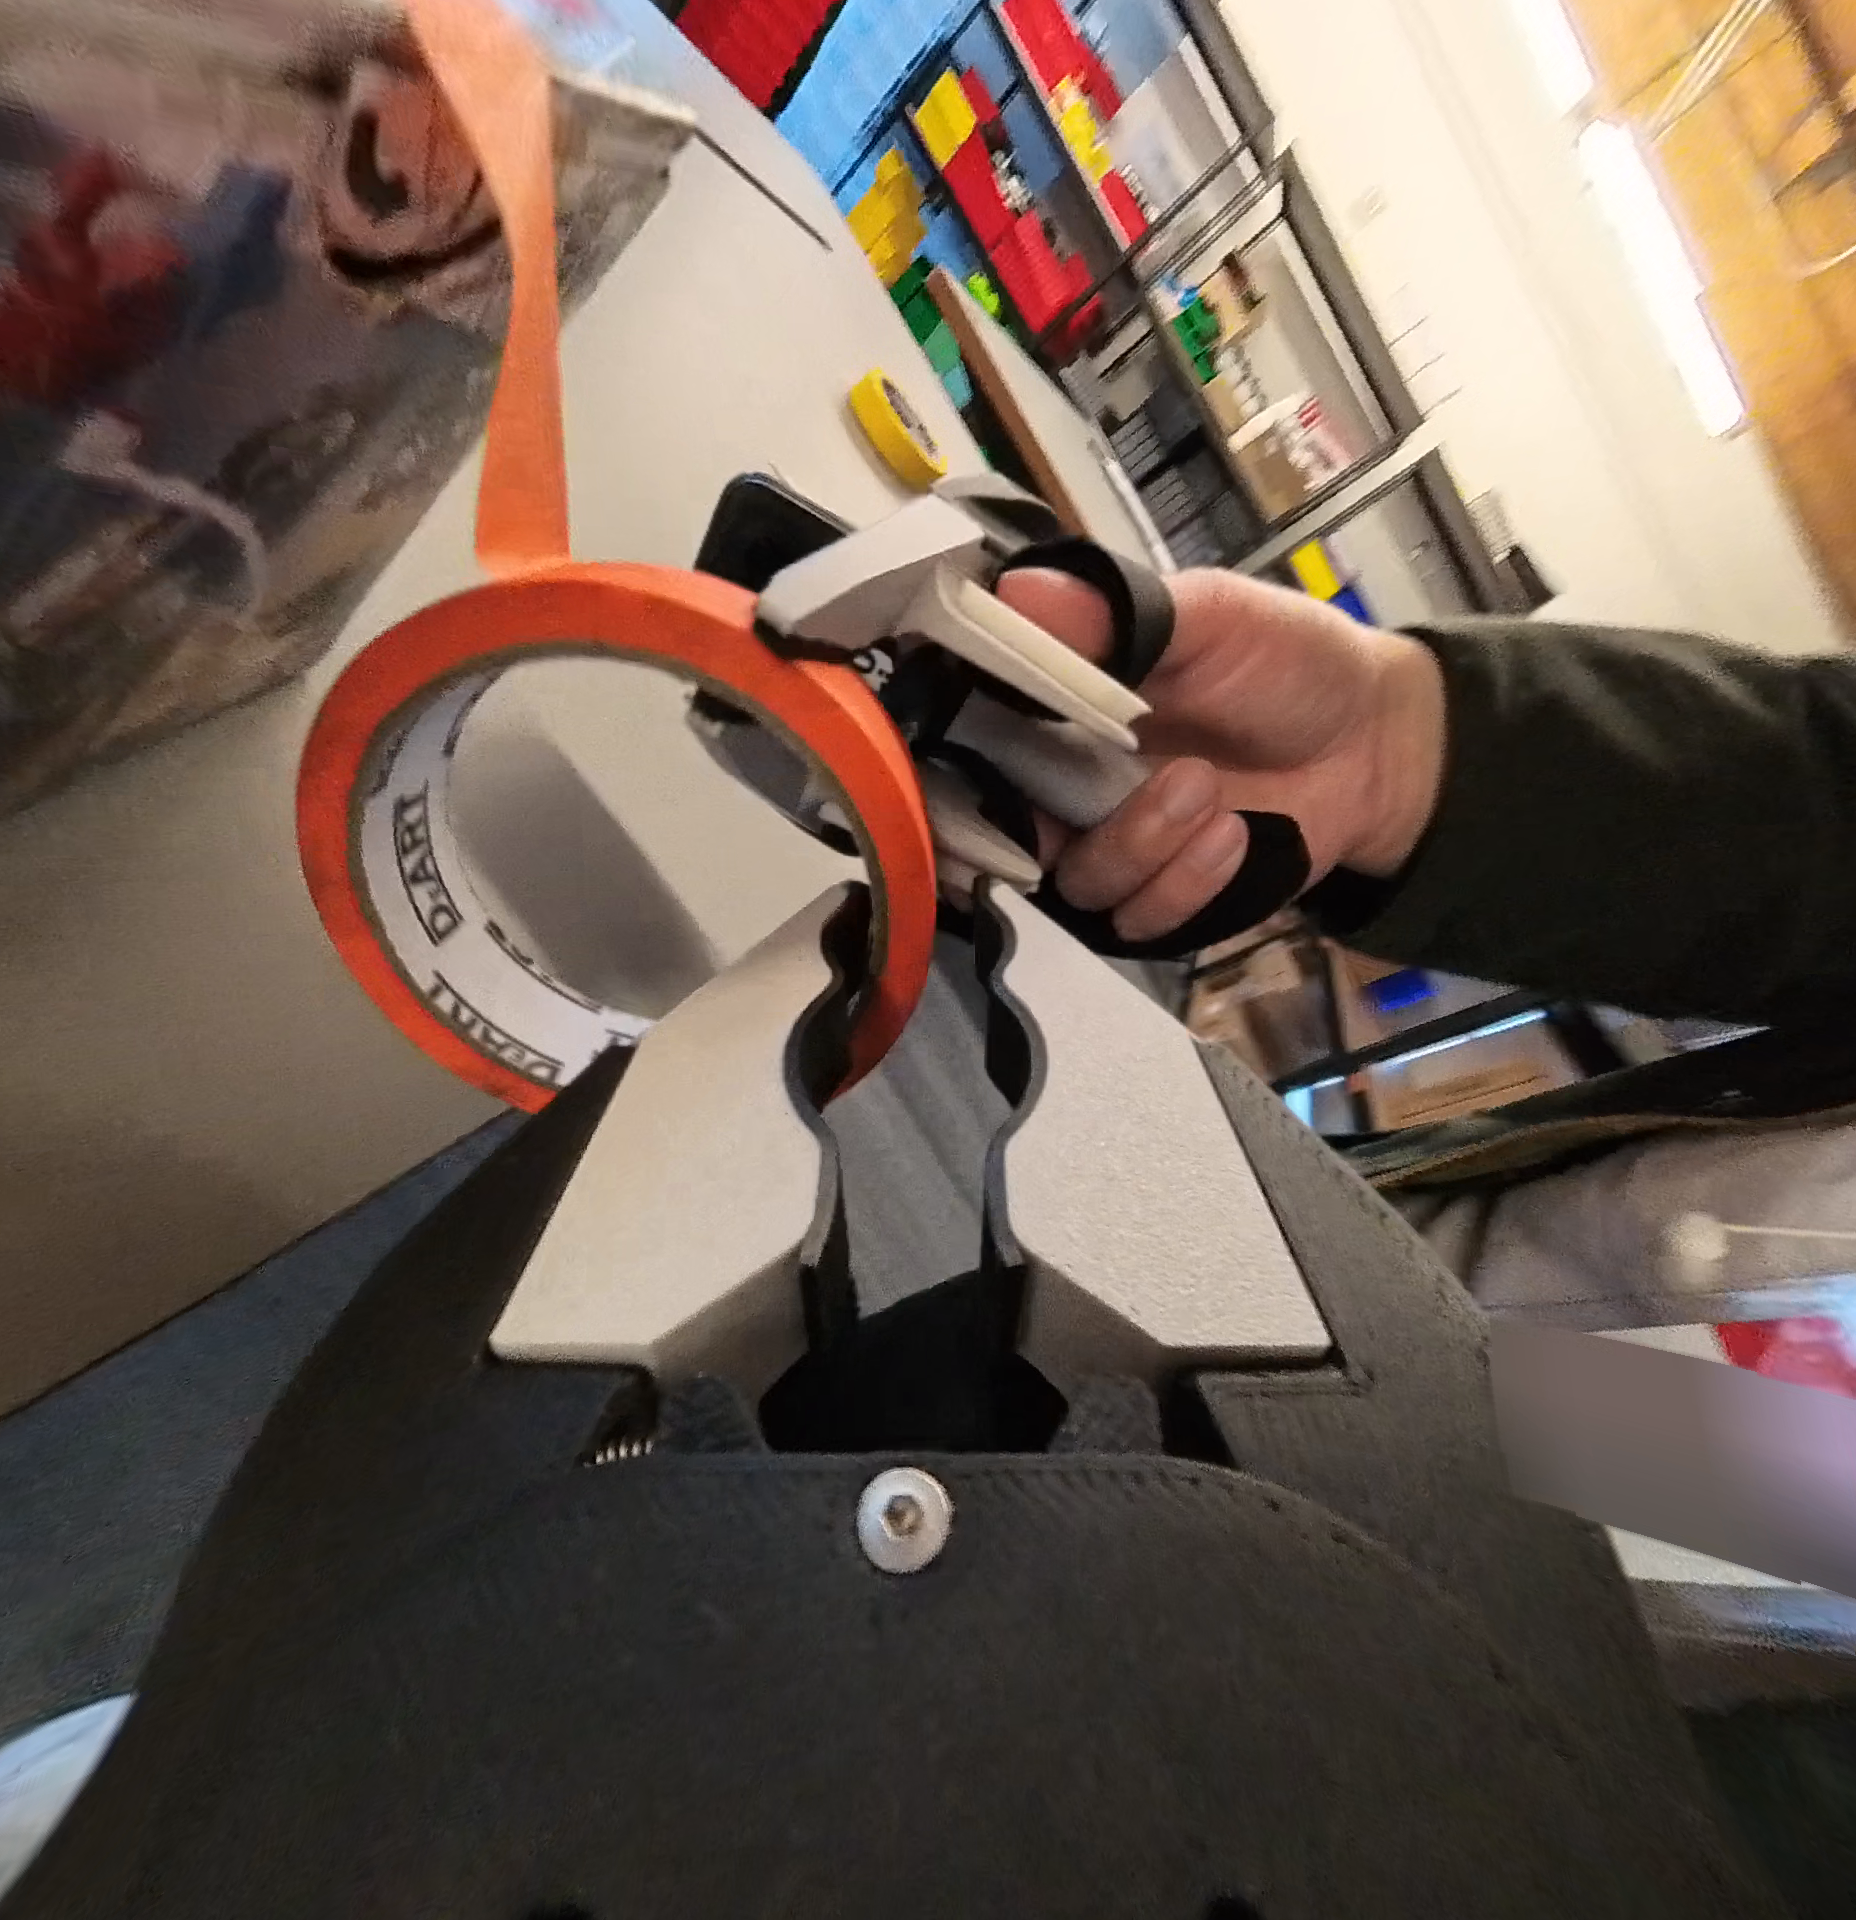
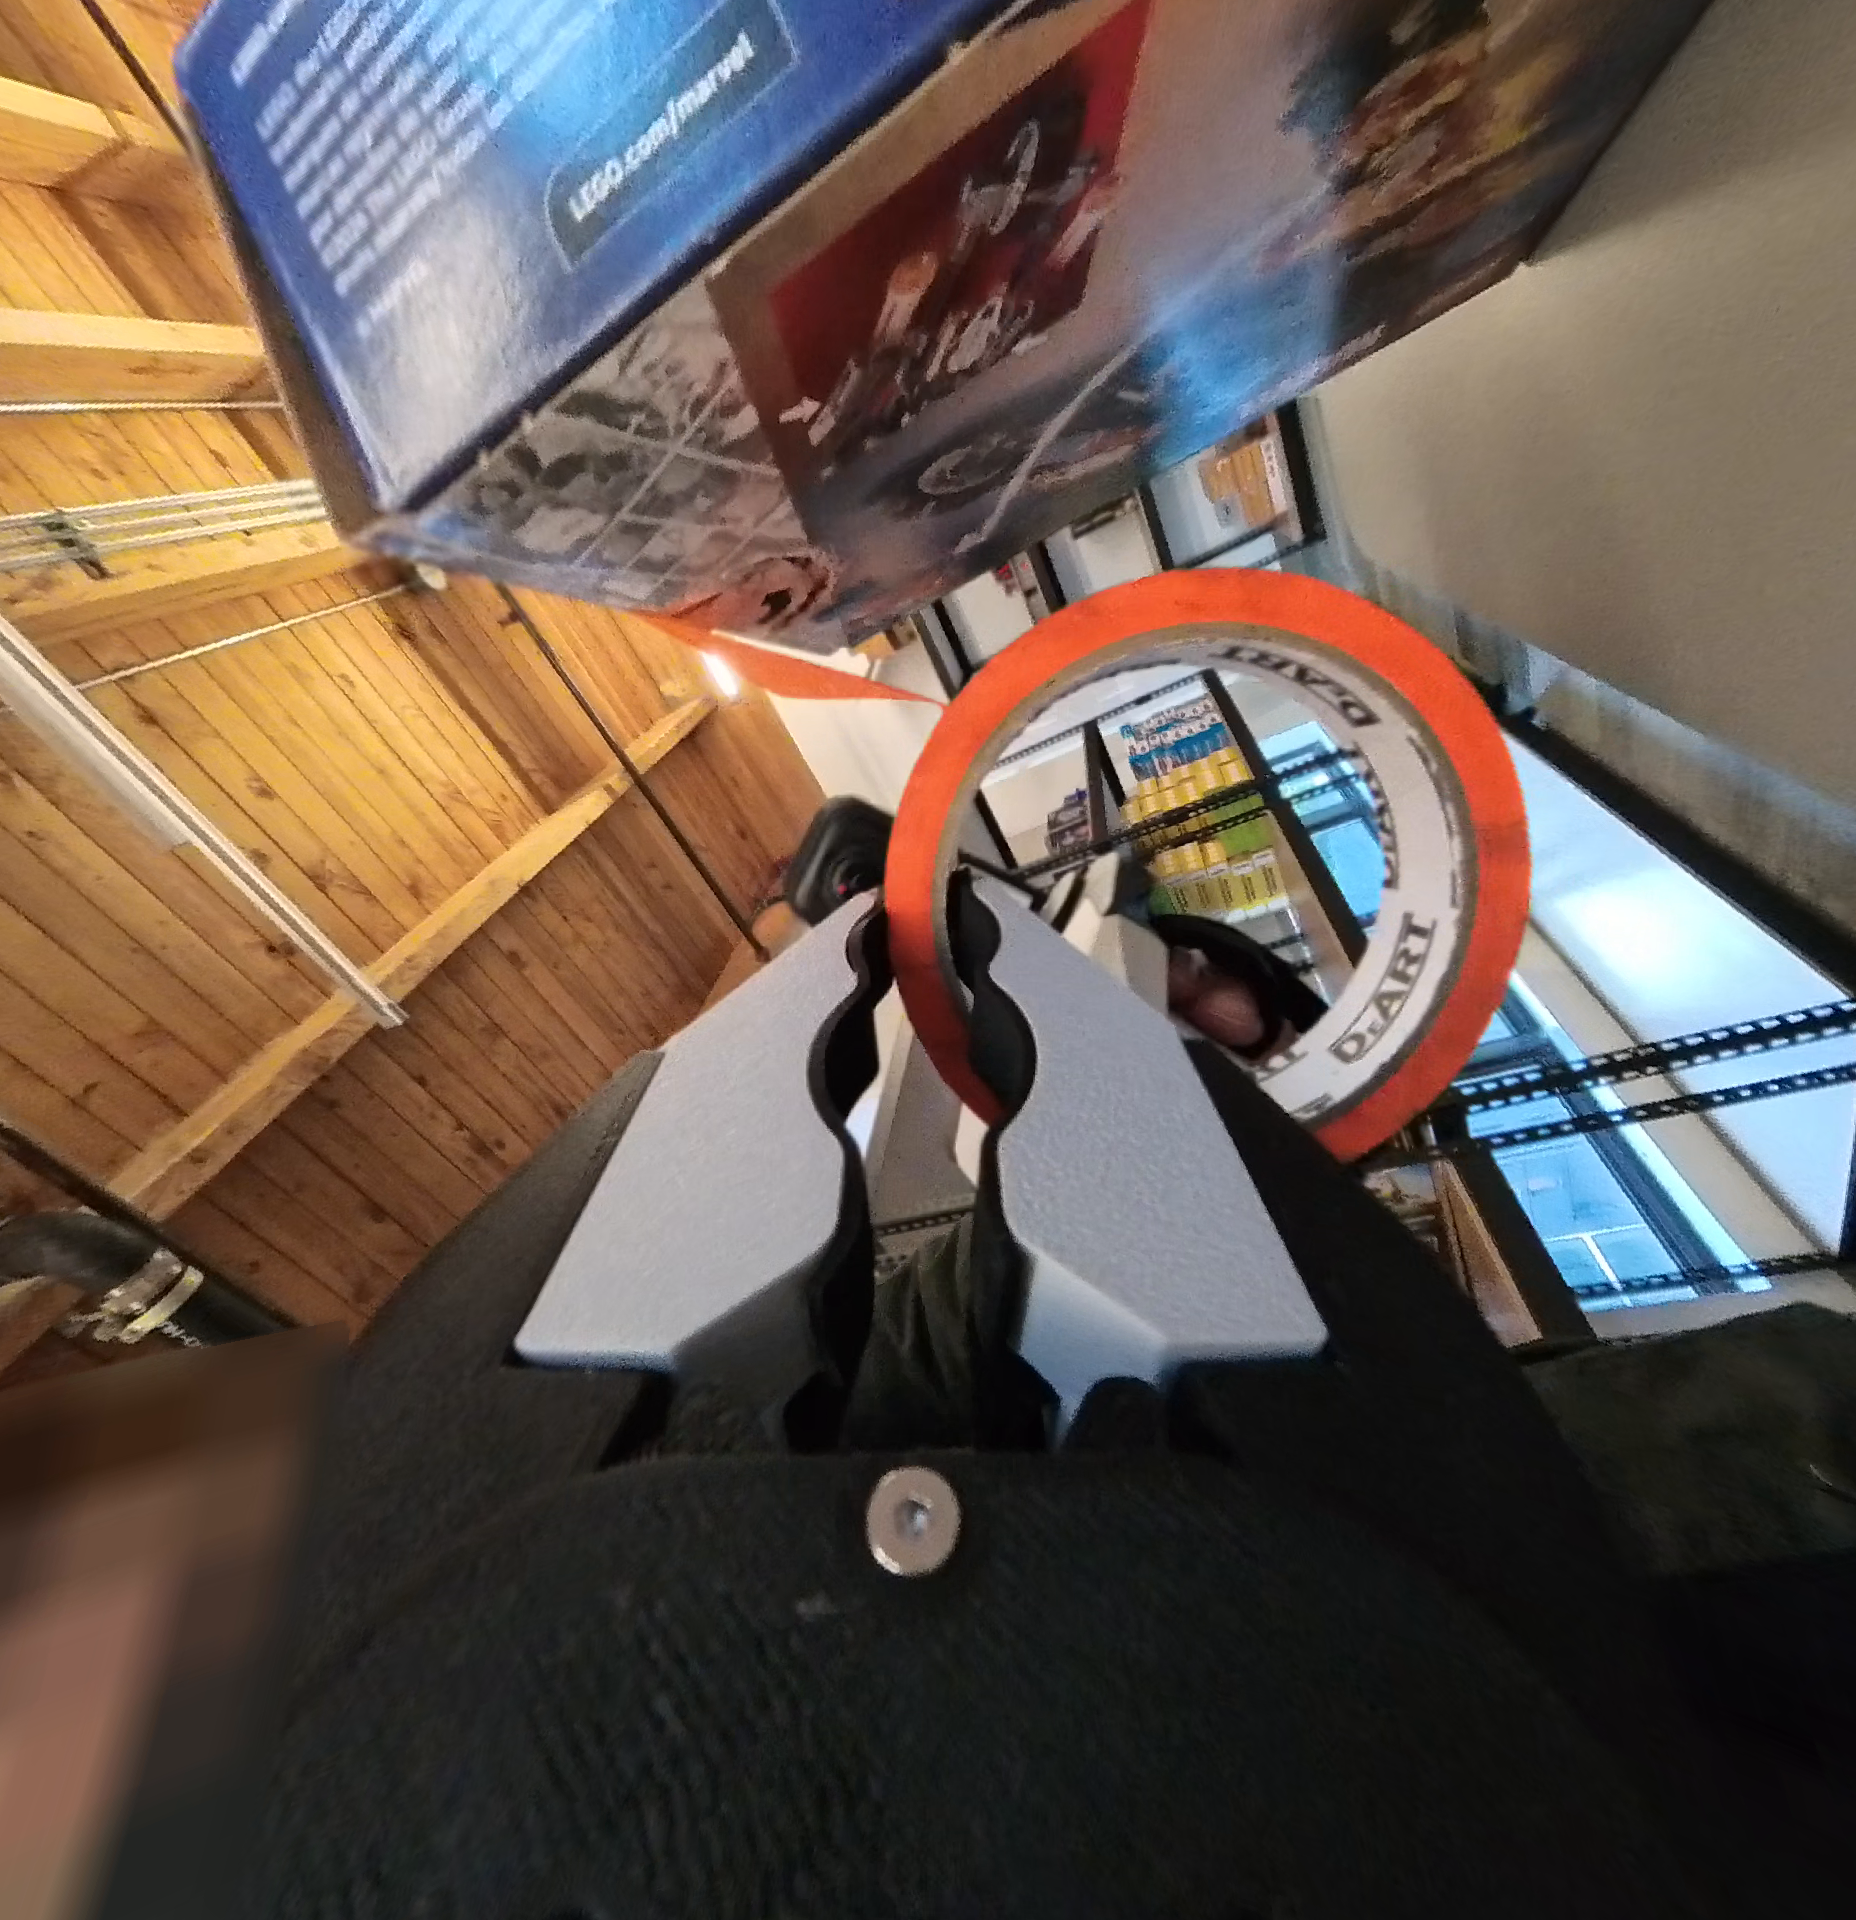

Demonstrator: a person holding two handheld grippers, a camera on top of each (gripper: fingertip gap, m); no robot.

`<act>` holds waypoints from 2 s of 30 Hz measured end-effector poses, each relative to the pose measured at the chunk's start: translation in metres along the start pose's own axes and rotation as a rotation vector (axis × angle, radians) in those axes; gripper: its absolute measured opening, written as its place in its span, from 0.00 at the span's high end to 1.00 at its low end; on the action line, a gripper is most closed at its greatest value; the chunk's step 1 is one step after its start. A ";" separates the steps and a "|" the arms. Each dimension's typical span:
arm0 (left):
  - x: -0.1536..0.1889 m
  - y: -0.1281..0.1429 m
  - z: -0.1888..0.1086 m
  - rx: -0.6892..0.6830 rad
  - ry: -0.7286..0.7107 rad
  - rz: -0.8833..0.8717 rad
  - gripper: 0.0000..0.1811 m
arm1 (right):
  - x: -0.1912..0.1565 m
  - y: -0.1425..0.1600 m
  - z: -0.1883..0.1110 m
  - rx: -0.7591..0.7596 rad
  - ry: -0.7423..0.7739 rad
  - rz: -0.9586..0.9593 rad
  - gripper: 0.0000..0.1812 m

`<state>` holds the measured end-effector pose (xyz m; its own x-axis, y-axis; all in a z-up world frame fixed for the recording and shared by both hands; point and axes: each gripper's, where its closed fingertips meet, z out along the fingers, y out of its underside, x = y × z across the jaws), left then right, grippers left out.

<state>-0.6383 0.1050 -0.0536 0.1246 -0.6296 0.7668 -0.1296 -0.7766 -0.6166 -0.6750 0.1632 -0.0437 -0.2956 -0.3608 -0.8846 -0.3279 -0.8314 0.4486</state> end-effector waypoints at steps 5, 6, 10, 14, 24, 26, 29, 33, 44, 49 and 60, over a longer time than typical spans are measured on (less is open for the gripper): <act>0.003 -0.002 -0.002 0.038 0.104 -0.081 0.85 | -0.005 -0.003 0.002 0.040 -0.050 0.006 0.95; 0.002 0.000 -0.002 0.025 0.099 -0.077 0.84 | -0.003 -0.004 0.003 0.047 -0.043 0.011 0.95; 0.002 -0.002 -0.003 0.001 0.083 -0.013 0.95 | -0.001 -0.006 0.002 0.043 -0.049 0.009 0.94; 0.007 -0.003 -0.004 -0.013 0.130 -0.061 0.95 | 0.000 0.000 -0.004 -0.027 0.012 -0.090 0.93; 0.010 -0.009 -0.002 0.022 0.081 -0.112 0.96 | -0.047 0.033 -0.087 -0.279 -0.008 -0.460 0.94; 0.010 -0.011 -0.002 0.032 0.066 -0.127 0.96 | -0.067 0.034 -0.121 -0.217 -0.028 -0.728 0.96; 0.012 -0.011 0.001 0.029 0.036 -0.128 0.96 | -0.098 0.016 -0.188 -0.007 0.059 -1.067 1.00; 0.011 -0.016 0.004 0.060 -0.009 -0.134 0.96 | -0.134 -0.020 -0.291 0.211 0.134 -1.030 1.00; 0.007 -0.020 0.008 0.104 -0.096 -0.149 0.96 | -0.016 -0.099 -0.469 0.133 1.324 -1.258 0.75; 0.002 -0.019 0.010 0.109 -0.115 -0.160 0.95 | 0.011 -0.108 -0.475 0.013 1.509 -1.316 0.79; 0.003 -0.030 0.007 0.125 -0.152 -0.121 0.96 | 0.019 -0.117 -0.475 0.048 1.482 -1.234 0.86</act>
<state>-0.6275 0.1269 -0.0340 0.2798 -0.5202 0.8069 0.0171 -0.8376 -0.5459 -0.2167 0.0526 -0.1737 0.9563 0.2894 -0.0421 0.2434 -0.8674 -0.4341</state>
